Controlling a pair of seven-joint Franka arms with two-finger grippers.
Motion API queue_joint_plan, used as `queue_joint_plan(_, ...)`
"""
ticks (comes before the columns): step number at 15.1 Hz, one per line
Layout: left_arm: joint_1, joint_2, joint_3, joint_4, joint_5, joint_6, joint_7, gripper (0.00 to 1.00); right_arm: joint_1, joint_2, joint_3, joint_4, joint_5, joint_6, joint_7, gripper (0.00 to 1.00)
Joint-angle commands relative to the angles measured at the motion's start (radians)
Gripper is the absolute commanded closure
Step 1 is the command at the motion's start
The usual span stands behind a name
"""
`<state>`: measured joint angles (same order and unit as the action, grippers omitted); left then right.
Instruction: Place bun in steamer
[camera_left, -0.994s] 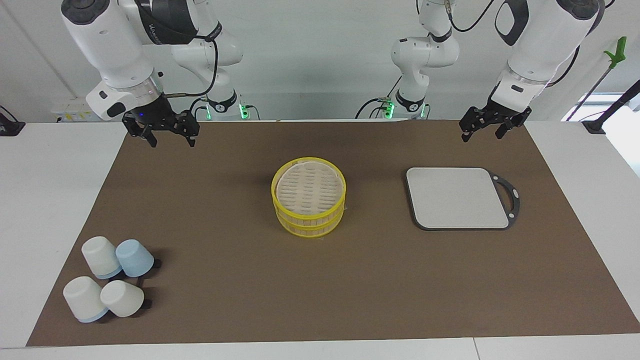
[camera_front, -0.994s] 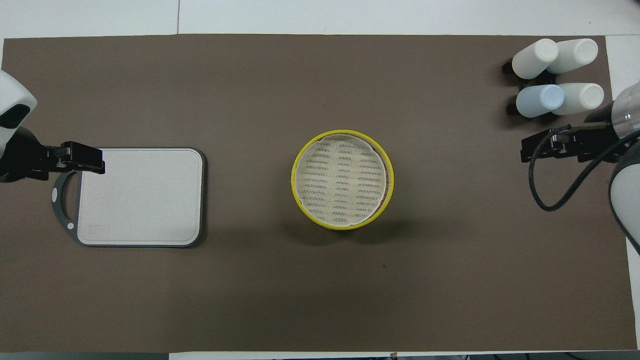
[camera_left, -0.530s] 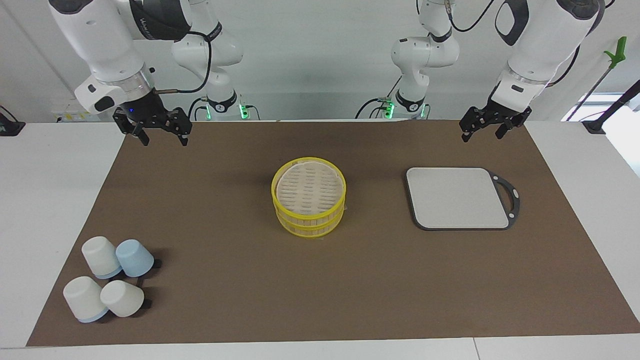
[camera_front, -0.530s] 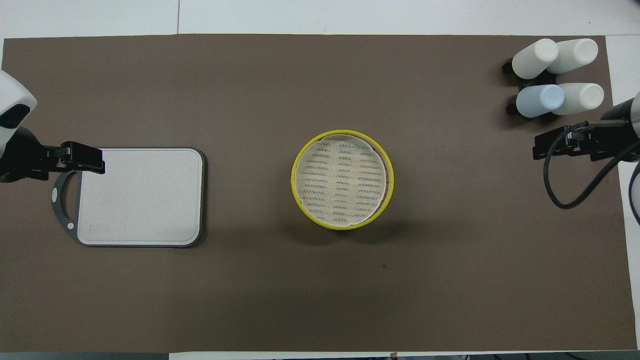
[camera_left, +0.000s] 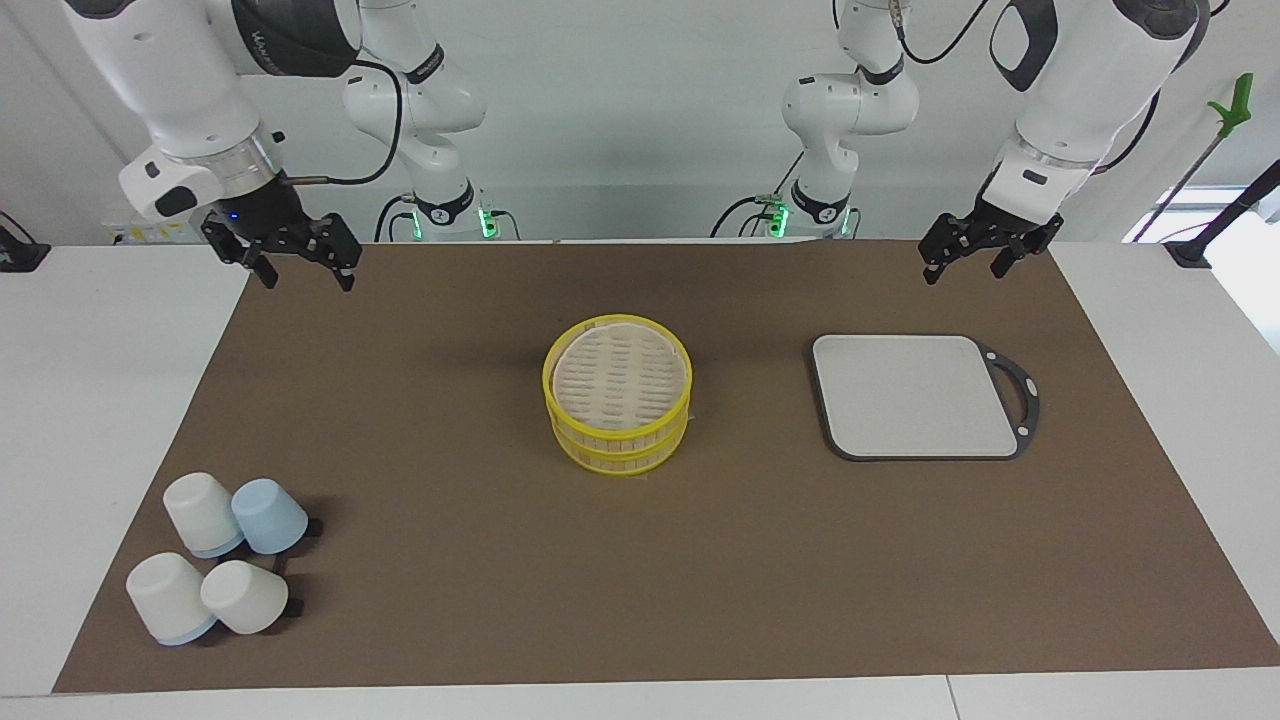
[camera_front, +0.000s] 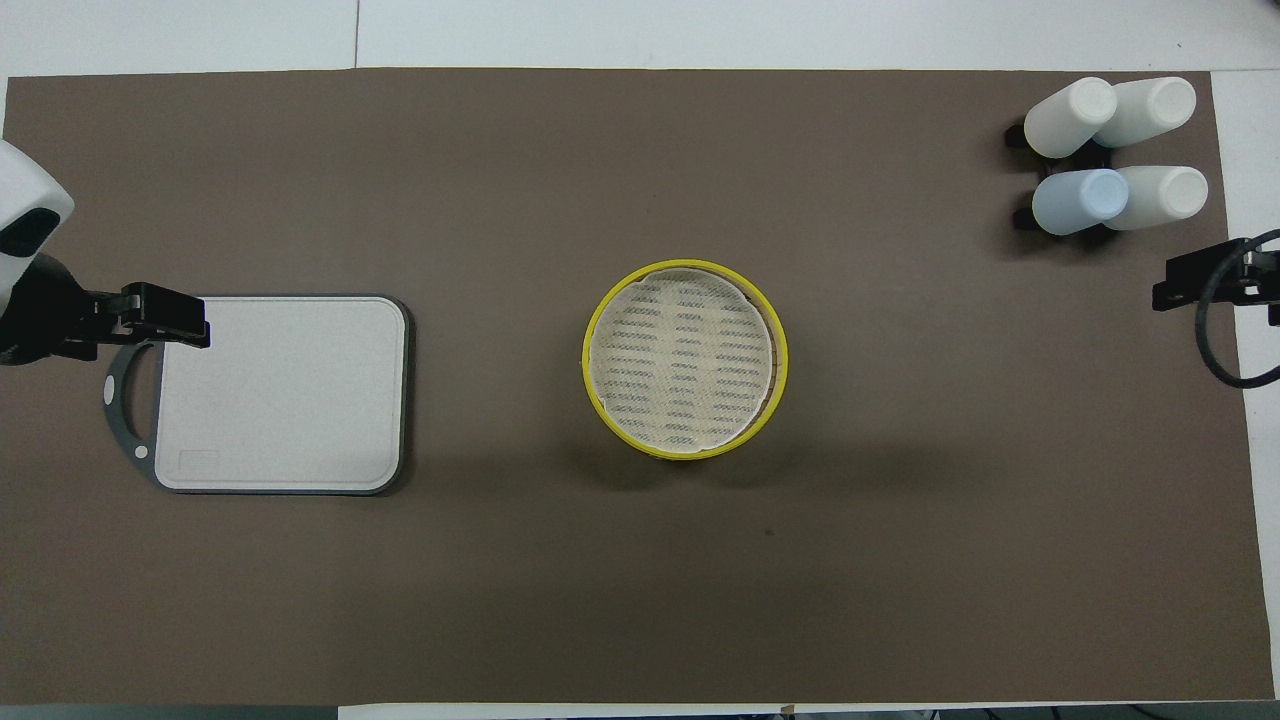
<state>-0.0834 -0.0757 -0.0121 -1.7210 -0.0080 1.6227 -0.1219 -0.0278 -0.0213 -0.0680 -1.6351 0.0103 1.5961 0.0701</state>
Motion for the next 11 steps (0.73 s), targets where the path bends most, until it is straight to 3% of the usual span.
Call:
queue_joint_plan(1, 0.008, -0.012, -0.002, -0.005, -0.015, 0.011, 0.016, 0.00, -0.003, -0.006, 0.010, -0.002, 0.005, -0.001, -0.012, 0.00)
queue_joint_plan(11, 0.008, -0.012, -0.002, -0.006, -0.015, 0.011, 0.016, 0.00, 0.009, -0.008, 0.014, -0.003, 0.003, -0.002, -0.012, 0.00)
